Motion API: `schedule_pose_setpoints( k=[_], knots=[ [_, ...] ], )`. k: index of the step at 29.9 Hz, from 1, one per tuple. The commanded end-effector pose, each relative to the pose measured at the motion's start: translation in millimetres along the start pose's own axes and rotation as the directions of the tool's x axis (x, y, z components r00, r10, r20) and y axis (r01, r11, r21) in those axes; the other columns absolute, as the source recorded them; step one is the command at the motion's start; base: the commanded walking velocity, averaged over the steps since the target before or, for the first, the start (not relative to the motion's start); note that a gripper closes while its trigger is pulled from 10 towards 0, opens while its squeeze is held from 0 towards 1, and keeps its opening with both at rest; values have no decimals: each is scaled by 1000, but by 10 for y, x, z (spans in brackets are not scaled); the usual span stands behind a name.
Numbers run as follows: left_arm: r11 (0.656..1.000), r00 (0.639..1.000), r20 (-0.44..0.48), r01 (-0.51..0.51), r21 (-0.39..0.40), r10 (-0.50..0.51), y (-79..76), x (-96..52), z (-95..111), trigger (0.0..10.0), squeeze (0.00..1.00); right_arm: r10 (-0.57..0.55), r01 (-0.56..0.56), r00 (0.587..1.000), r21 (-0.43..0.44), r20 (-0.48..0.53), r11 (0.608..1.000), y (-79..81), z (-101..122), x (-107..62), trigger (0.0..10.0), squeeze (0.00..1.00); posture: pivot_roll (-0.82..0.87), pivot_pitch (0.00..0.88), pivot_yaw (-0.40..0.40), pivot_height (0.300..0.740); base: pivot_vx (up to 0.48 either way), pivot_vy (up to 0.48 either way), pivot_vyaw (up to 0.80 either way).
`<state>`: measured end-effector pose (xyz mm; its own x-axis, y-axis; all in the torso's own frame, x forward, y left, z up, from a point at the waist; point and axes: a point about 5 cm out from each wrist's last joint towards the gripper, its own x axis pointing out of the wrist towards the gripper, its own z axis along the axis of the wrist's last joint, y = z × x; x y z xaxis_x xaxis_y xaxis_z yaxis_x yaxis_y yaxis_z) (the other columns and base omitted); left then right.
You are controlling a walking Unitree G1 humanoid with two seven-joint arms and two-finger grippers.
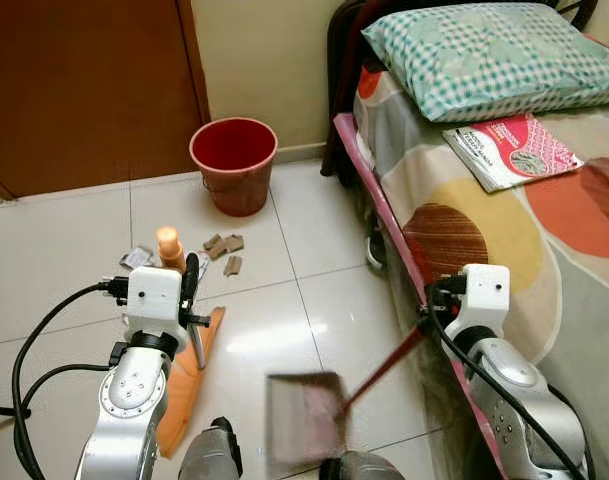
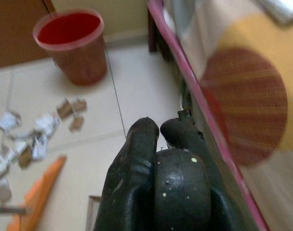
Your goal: Sweep floor
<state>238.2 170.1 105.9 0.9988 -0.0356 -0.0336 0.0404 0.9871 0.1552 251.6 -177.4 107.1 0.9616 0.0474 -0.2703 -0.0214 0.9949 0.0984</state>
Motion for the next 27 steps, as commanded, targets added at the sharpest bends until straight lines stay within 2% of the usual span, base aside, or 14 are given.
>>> schedule_pose_setpoints(
  k=[1,7,10,12,18,20,27],
  knots=[
    [999,999,-27,-26,22,27,18,-16,-59,10000,0,9,-4,994,-54,107,999,14,167,-44,10000,0,-43,150,-33,740,0,0,0],
    [999,998,-20,-52,7,52,22,25,-42,10000,0,24,-11,987,-77,159,997,19,208,8,10000,0,-48,162,-41,740,0,0,0],
    [998,998,-6,-62,-6,62,21,49,-5,10000,0,41,-18,981,-122,192,992,43,216,53,10000,0,-48,160,-42,740,0,0,0],
    [998,998,0,-61,-10,61,16,49,11,10000,0,52,-19,976,-156,212,988,79,212,86,10000,0,-47,163,-43,740,0,0,766],
    [999,999,0,-48,-21,48,10,40,9,10000,0,62,-28,973,-154,223,988,118,206,107,10000,0,-45,167,-44,740,0,0,765],
    [999,999,-3,-37,-29,37,5,23,7,10000,0,76,-43,971,-152,224,987,157,186,103,10000,0,-41,172,-49,740,291,0,766],
    [999,999,-7,-32,-34,32,-10,13,-5,10000,0,65,-32,971,-145,230,989,131,159,123,10000,0,-39,175,-50,740,315,0,769]
  ],
)
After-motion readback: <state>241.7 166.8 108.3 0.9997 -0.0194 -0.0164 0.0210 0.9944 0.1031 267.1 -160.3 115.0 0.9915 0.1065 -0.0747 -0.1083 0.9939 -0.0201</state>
